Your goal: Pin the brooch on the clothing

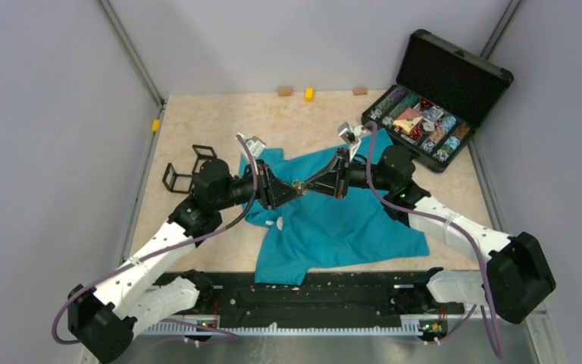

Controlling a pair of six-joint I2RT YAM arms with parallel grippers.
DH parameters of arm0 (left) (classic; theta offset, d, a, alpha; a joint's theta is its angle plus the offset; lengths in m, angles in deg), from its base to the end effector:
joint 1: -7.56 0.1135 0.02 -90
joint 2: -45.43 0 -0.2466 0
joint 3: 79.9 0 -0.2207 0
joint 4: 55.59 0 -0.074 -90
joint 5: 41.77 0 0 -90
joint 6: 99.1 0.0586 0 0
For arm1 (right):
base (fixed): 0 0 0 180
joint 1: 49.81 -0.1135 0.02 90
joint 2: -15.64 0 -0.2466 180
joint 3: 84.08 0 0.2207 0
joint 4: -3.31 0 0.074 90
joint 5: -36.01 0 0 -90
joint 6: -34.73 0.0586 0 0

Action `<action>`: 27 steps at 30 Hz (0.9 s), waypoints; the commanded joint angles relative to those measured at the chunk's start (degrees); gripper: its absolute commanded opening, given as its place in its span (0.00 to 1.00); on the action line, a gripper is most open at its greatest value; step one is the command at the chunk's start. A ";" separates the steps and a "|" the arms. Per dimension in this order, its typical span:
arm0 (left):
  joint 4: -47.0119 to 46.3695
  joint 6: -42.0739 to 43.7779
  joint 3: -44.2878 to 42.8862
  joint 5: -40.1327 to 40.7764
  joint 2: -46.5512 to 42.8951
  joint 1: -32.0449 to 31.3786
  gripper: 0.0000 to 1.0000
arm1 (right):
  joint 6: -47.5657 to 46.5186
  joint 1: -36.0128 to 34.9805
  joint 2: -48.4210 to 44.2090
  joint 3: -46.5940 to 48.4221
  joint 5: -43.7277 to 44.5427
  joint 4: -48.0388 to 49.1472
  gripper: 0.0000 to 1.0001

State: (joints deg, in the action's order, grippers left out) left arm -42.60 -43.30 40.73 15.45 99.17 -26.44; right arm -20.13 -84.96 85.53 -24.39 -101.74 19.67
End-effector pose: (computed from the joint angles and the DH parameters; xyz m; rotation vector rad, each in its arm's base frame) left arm 0.1614 -0.1471 0.3182 0.4669 1.8187 -1.3388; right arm 0.1918 0.1881 0.3182 -0.7617 1.5449 1.5497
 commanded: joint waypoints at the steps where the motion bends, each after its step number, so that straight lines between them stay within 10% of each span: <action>1: -1.18 1.41 0.50 -0.71 -1.38 0.22 0.29 | -0.48 0.70 0.12 2.29 -1.67 2.52 0.00; 8: -0.90 1.60 0.52 -0.78 -1.66 0.19 0.28 | -0.64 0.75 0.49 2.48 -2.38 2.24 0.00; 15: -1.17 2.31 1.09 0.48 -2.70 0.18 0.00 | -1.47 0.79 0.47 2.66 -2.44 0.28 0.00; 22: -2.93 2.35 2.66 3.48 -5.46 0.23 0.00 | 0.06 0.88 -0.14 0.65 -3.64 2.28 0.45; 27: -4.11 1.76 2.96 3.59 -5.43 0.22 0.00 | 4.10 0.80 1.46 -0.50 -7.68 5.91 0.52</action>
State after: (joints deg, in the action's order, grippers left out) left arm -42.88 -41.77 43.33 18.03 94.60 -26.33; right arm -18.91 -84.53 86.10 -24.41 -105.26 19.91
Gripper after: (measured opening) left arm 0.023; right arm 0.511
